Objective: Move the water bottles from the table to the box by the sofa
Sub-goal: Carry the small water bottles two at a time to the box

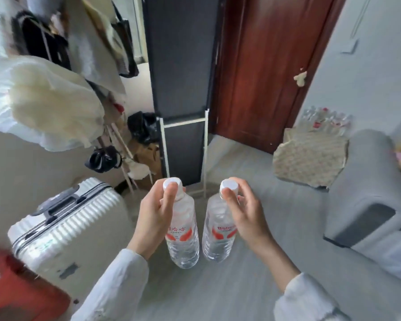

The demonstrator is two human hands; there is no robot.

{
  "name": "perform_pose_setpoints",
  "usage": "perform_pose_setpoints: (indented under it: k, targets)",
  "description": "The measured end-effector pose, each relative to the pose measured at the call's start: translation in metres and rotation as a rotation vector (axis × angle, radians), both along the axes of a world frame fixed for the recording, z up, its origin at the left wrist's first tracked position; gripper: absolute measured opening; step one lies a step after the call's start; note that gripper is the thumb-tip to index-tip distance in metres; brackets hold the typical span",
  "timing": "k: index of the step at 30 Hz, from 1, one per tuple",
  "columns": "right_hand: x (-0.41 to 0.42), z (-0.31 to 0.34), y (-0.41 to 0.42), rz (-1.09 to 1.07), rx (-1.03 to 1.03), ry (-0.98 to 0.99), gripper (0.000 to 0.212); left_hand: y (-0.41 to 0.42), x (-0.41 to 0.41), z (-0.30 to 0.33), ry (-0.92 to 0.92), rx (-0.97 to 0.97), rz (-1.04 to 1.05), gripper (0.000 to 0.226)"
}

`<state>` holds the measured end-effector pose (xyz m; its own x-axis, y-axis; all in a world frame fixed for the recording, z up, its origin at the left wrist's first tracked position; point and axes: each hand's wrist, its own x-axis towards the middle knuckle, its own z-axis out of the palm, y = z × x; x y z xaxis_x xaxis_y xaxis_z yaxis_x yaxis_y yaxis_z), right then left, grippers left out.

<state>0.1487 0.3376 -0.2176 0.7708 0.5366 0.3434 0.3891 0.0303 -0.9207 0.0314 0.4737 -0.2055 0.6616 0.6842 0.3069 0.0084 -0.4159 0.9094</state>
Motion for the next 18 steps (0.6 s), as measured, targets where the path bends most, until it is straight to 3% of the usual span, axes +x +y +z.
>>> perform_pose_setpoints:
  k: [5, 13, 18]
  targets:
    - [0.086, 0.007, -0.010, -0.211, 0.001, -0.003, 0.029, 0.011, 0.112, 0.008, 0.018, 0.013, -0.200, 0.060]
    - [0.248, 0.000, -0.037, -0.421, -0.004, -0.002, 0.046, -0.001, 0.298, 0.005, 0.048, -0.017, -0.381, 0.050]
    - [0.362, 0.004, -0.060, -0.455, -0.024, -0.004, 0.046, -0.019, 0.421, 0.005, 0.037, -0.033, -0.419, 0.053]
